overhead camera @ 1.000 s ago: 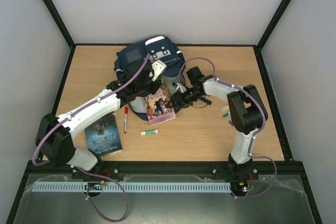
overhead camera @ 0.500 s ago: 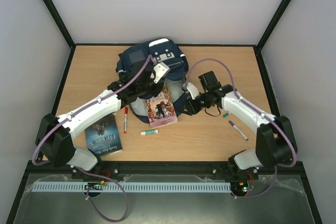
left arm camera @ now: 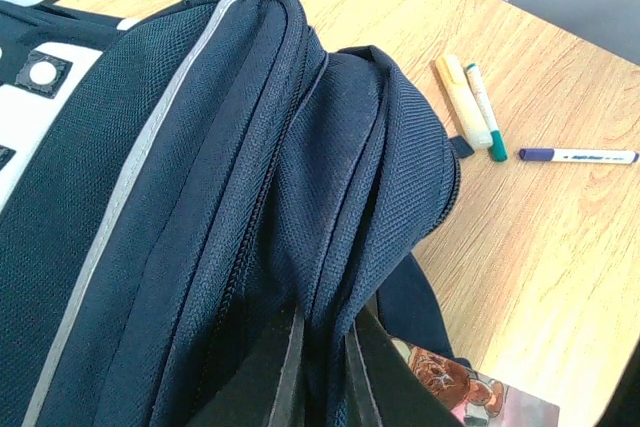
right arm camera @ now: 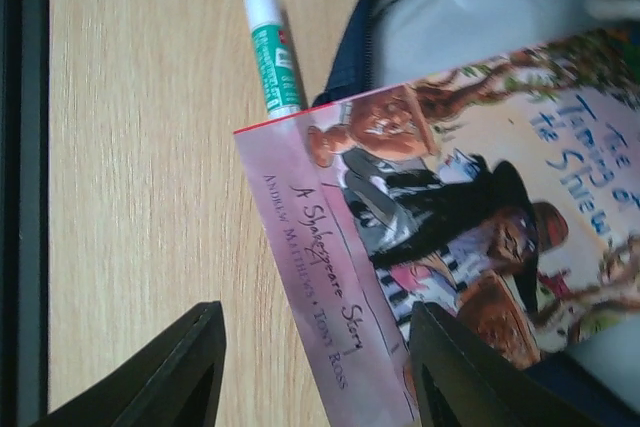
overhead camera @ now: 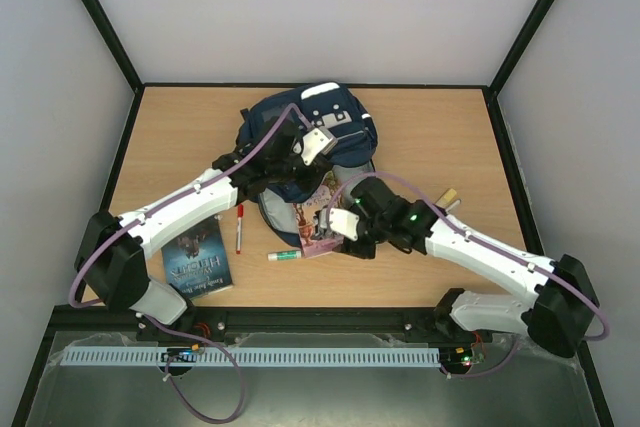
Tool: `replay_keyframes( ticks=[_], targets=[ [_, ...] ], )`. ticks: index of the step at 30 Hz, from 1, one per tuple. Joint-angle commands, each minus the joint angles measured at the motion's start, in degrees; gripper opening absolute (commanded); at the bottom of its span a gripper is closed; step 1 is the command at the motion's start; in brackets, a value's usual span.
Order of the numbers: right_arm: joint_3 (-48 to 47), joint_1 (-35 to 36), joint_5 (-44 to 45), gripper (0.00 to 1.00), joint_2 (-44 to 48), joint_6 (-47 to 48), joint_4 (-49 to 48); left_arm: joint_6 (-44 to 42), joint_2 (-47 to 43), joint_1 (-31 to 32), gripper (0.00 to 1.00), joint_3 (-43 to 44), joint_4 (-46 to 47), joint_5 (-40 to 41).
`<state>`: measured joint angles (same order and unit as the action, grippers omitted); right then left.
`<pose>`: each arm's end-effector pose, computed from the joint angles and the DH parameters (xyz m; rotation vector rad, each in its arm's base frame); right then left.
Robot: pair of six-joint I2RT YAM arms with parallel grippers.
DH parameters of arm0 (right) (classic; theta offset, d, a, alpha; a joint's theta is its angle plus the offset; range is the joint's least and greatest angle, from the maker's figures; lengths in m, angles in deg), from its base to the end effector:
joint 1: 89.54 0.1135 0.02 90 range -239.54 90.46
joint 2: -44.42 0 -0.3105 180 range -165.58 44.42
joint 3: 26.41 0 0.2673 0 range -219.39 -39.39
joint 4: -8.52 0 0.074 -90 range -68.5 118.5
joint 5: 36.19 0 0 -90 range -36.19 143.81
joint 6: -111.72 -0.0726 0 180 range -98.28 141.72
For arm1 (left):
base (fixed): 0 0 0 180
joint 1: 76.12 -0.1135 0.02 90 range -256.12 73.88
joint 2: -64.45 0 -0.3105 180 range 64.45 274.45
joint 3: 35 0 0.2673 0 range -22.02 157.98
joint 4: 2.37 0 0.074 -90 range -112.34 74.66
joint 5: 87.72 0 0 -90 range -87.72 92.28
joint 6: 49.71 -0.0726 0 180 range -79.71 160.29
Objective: Pack the student bag
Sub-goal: Place the book in the student bag.
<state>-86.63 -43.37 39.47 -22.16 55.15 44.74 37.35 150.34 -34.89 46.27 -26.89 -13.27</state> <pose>0.1730 0.2062 0.2711 -1.5805 1.6971 0.4023 0.2804 -0.2716 0.3316 0.9573 1.9059 -0.6838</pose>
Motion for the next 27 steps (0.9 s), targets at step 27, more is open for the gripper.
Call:
replay_keyframes(
  ticks=[27],
  targets=[
    [-3.4,14.5,20.3,0.54,-12.7,13.1,-0.3,1.8,-5.1,-1.5,0.03,1.5,6.8,-4.9]
  ],
)
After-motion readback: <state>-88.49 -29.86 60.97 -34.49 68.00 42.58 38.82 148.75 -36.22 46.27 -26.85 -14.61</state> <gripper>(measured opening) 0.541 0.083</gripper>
